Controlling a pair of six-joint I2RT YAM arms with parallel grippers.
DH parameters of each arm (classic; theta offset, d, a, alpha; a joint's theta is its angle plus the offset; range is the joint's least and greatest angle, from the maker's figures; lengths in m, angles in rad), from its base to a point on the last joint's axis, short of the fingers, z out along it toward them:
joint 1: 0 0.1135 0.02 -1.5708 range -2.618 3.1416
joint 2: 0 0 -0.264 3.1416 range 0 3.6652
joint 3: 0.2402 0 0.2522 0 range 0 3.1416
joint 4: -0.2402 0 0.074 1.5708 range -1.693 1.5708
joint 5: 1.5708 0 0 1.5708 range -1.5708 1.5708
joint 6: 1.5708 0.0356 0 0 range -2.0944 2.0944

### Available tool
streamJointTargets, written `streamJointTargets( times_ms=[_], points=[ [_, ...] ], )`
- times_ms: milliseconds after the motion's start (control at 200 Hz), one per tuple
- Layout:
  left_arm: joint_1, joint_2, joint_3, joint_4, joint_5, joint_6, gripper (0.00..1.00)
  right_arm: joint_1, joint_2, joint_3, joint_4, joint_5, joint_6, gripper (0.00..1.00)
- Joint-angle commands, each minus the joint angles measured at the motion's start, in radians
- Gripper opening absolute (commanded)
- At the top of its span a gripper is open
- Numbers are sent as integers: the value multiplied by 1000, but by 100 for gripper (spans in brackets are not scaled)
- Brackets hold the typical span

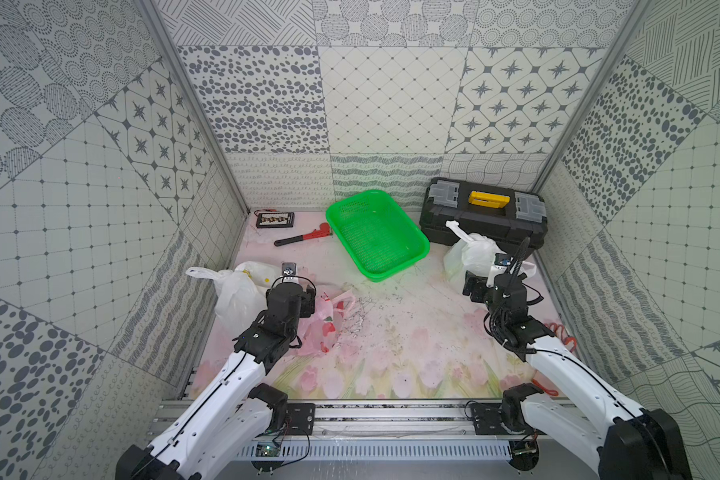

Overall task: Place the pears into plastic bags & tie knots
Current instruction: Reset both arms

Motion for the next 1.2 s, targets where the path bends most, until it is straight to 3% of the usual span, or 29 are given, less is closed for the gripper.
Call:
streamJointTargets(
  times_ms=[0,195,415,640,775,1196],
  points=[
    [25,12,-48,209,-111,37,78,-12,54,-26,159,43,-35,92],
    [90,90,-169,432,-89,-13,79,-44,182,-7,278,44,-101,92],
    [138,193,-188,574,-44,16,79,-71,222,-29,345,18,-101,92],
    [225,403,-195,771,33,23,80,-83,314,-112,577,-21,-110,92],
    [255,485,-232,918,57,21,81,-85,324,-125,598,-36,-112,94],
    [282,525,-239,1008,169,131,80,-126,294,-175,661,-152,-111,97]
  ],
)
